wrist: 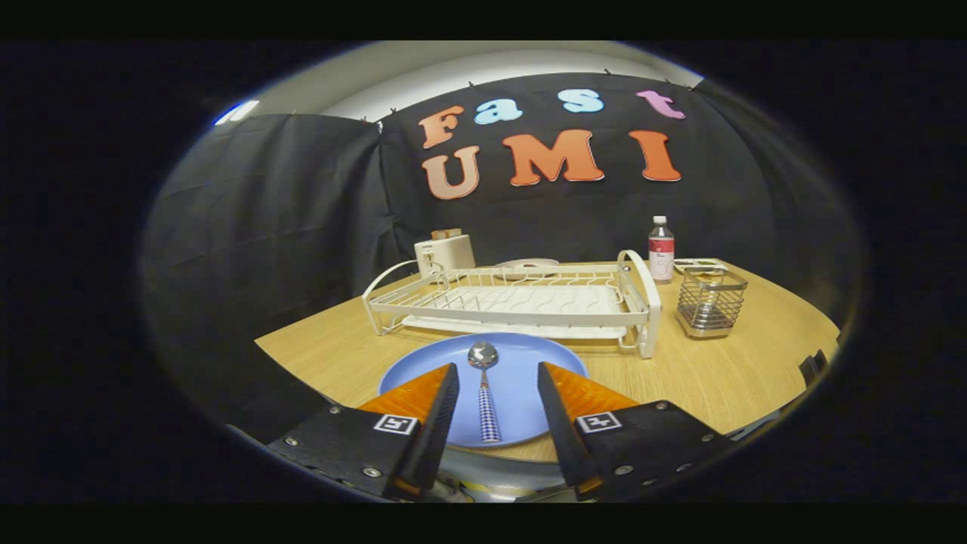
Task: Take the plate from the dish rack, then take the spoon from the basket and place it into the plate.
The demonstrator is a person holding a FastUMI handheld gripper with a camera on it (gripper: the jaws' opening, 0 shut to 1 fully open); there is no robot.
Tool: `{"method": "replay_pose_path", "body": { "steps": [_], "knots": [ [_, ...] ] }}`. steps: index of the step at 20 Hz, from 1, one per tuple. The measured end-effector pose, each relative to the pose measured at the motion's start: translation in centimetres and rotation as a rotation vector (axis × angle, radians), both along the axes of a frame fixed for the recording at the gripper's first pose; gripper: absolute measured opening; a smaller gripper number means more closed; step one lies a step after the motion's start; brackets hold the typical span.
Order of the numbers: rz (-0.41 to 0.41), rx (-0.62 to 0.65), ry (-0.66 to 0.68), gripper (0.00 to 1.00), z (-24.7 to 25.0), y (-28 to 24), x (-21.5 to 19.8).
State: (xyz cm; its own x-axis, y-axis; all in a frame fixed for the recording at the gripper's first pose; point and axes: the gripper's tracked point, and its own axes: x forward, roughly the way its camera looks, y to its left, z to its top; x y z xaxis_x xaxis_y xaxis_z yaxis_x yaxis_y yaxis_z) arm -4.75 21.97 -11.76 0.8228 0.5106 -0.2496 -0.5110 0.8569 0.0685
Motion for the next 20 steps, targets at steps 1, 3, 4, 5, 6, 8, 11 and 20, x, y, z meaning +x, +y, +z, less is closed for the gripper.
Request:
{"method": "replay_pose_path", "body": {
  "steps": [1,3,4,5,6,8,11,20],
  "knots": [
    [-0.014,-0.002,-0.006,0.69,0.3,-0.6,0.3],
    [-0.041,-0.007,-0.01,0.85,0.7,-2.1,1.0],
    [-0.055,-0.014,-0.015,0.91,1.1,-3.0,1.2],
    [-0.069,-0.024,-0.026,0.94,1.6,-3.9,1.5],
    [-0.09,-0.031,-0.038,0.97,2.2,-4.9,1.9],
    [-0.12,-0.032,-0.058,0.97,3.3,-6.6,2.4],
    [-0.168,-0.039,-0.092,0.97,5.2,-9.5,3.2],
    [-0.356,-0.019,-0.165,0.97,9.0,-18.9,5.8]
  ]
}}
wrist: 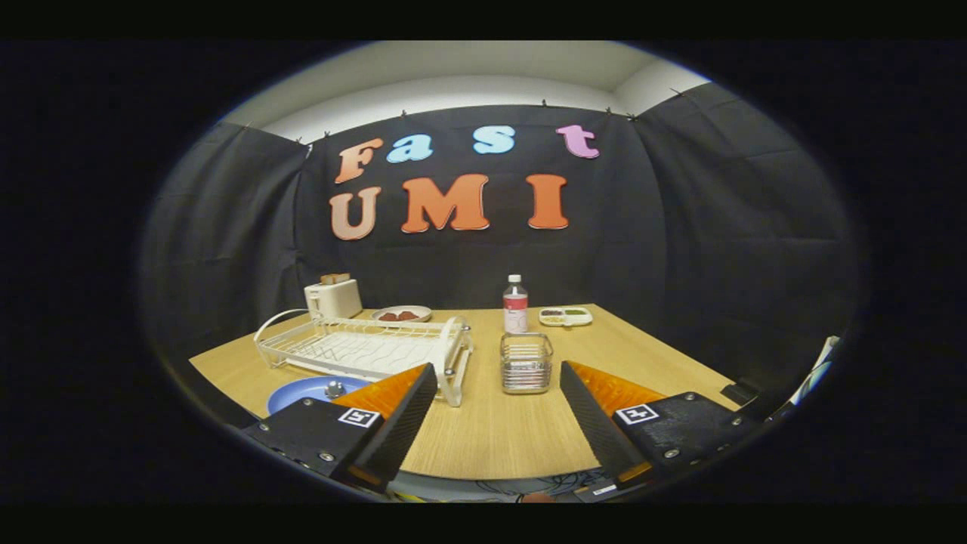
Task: Take the plate from the dish rack, then take the spoon from the basket and place it into the plate.
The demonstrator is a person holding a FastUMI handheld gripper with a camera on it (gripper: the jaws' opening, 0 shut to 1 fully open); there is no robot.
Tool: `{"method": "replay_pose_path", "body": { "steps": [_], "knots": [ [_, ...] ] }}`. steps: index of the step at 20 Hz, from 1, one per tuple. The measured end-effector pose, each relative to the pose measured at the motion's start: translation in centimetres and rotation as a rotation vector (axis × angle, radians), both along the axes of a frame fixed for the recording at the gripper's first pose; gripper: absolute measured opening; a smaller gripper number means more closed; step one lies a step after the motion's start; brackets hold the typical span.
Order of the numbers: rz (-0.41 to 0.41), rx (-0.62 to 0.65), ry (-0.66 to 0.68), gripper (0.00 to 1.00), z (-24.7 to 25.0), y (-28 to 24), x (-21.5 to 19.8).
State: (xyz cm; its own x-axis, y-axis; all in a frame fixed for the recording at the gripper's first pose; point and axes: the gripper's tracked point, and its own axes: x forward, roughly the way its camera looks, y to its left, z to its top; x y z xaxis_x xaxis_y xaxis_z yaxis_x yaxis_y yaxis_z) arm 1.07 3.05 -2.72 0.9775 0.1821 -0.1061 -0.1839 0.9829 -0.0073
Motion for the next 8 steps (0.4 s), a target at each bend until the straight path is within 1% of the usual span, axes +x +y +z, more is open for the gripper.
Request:
{"method": "replay_pose_path", "body": {
  "steps": [4,8],
  "knots": [
    [-0.052,0.005,0.001,0.97,-0.3,-2.4,1.0],
    [-0.07,-0.005,-0.005,0.97,-0.3,-2.9,1.4]
  ]
}}
